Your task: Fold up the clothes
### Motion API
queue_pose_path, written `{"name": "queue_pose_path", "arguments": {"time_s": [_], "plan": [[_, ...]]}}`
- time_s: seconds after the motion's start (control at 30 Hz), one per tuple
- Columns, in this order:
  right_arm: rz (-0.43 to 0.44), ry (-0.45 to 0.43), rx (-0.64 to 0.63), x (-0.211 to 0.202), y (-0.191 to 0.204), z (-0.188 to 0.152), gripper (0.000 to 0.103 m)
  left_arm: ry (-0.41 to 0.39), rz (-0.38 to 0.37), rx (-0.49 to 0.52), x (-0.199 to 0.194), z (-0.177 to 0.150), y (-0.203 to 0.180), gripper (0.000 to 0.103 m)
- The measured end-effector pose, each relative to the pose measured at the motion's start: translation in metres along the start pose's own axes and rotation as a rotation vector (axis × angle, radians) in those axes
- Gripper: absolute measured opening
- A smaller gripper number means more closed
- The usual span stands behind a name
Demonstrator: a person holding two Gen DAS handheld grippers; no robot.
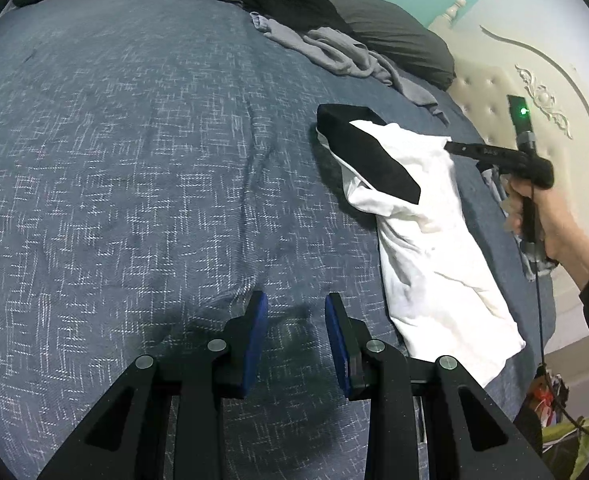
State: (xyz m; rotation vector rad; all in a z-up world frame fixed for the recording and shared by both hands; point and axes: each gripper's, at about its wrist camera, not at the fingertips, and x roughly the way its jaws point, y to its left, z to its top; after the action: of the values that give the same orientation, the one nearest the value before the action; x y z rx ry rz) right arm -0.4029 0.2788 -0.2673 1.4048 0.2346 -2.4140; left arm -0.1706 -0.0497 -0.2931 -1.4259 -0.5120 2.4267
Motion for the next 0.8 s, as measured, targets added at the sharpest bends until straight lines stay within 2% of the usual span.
{"name": "queue_pose_path", "arguments": {"time_s": [0.17,0.27,0.33,0.53,0.6,0.7,0.73,0.8], "plan": [[0.001,0.019,0.045,0.015,-0.016,-0.004,0.005,0.004,0.0,0.003,0.001,-0.001,0.001,0.032],[0.029,-0.05,0.076,0.005,-0.019,-0.005,0.005,0.002,0.003,0.002,0.001,0.0,0.001,0.032],[0.027,-0.061,0.053,0.001,-0.016,-0.006,0.005,0.0,0.002,-0.001,0.001,0.0,0.001,0.032],[-0.038,0.047,0.058,0.013,-0.018,-0.008,0.005,0.0,0.004,0.003,0.0,-0.001,0.0,0.033],[-0.058,0.057,0.067,0.011,-0.017,-0.009,0.009,-0.003,0.003,0.005,-0.001,0.0,-0.001,0.032],[-0.072,-0.007,0.099,-0.014,-0.011,-0.006,0.018,-0.005,0.007,0.006,-0.002,0.0,0.0,0.034],[-0.067,-0.035,0.113,-0.025,-0.009,-0.007,0.023,-0.005,0.006,0.004,-0.003,0.001,0.0,0.038],[0.024,-0.071,0.102,-0.045,0.004,-0.009,0.025,-0.01,-0.004,-0.001,-0.005,0.001,0.0,0.042]]}}
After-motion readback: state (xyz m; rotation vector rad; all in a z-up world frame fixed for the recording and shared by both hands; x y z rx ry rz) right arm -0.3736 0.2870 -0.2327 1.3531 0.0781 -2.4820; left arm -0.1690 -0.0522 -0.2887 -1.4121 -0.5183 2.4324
